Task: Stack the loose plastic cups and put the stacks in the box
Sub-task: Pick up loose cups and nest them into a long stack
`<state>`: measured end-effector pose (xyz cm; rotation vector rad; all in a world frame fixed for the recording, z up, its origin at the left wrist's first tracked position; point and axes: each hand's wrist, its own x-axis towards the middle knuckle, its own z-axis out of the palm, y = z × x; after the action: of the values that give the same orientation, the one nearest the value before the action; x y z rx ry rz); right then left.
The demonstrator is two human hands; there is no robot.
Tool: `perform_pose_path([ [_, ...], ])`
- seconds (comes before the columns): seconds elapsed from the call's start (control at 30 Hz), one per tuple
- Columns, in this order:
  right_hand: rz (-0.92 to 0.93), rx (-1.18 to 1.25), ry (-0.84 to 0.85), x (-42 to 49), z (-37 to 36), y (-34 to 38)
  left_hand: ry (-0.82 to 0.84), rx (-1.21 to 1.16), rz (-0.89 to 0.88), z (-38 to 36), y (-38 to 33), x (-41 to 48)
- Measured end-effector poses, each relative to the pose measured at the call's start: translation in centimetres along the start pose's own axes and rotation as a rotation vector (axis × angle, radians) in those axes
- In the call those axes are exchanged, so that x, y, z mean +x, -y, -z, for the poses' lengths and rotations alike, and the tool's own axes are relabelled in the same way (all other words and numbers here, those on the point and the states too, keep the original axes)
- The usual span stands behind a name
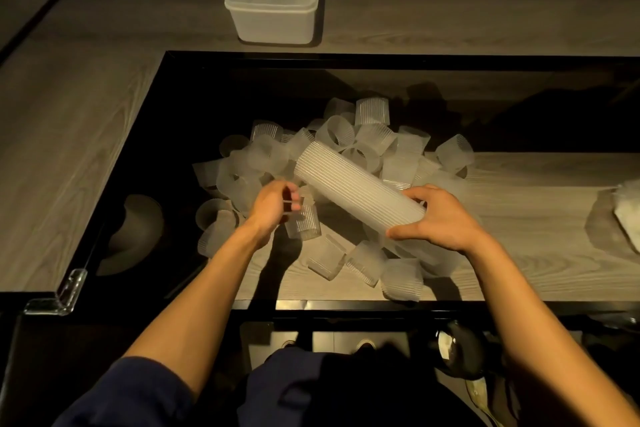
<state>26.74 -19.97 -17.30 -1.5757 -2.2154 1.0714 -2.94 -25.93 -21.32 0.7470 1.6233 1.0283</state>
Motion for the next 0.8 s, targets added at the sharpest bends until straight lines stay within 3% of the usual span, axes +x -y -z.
perform_pose_path([
  [0.07, -0.013, -0.002, -0.024, -0.1, 0.2, -0.3, 0.024, 0.293, -0.121, 0.0, 1.5, -0.2],
  [0.2, -0.020, 0.004, -0.042, -0.5, 0.3, -0.6, 0.214, 1.140, -0.491, -0.9, 4.7, -0.5],
  [0.33, -0.025, 0.022, -0.041, -1.0, 0.3, -0.5, 0.402, 1.436, -0.565, -2.8, 6.3, -0.6],
  [0.47, -0.021, 0.019, -0.045, -1.6, 0.4, -0.6, 0.364, 1.482, -0.539, -3.4, 6.8, -0.2],
  [0.6, -0.028, 0.021, -0.059, -2.0, 0.6, -0.9, 0.297, 1.360, -0.626, -3.5, 6.4, 0.0],
  [0.7, -0.030, 0.010, -0.071, -2.2, 0.7, -1.1, 0.287, 1.118, -0.574, -2.8, 4.7, 0.3],
  [0.8, -0.022, 0.012, -0.080, -2.4, 0.8, -1.1, 0.224, 0.705, -0.454, -1.8, 2.4, 0.4],
])
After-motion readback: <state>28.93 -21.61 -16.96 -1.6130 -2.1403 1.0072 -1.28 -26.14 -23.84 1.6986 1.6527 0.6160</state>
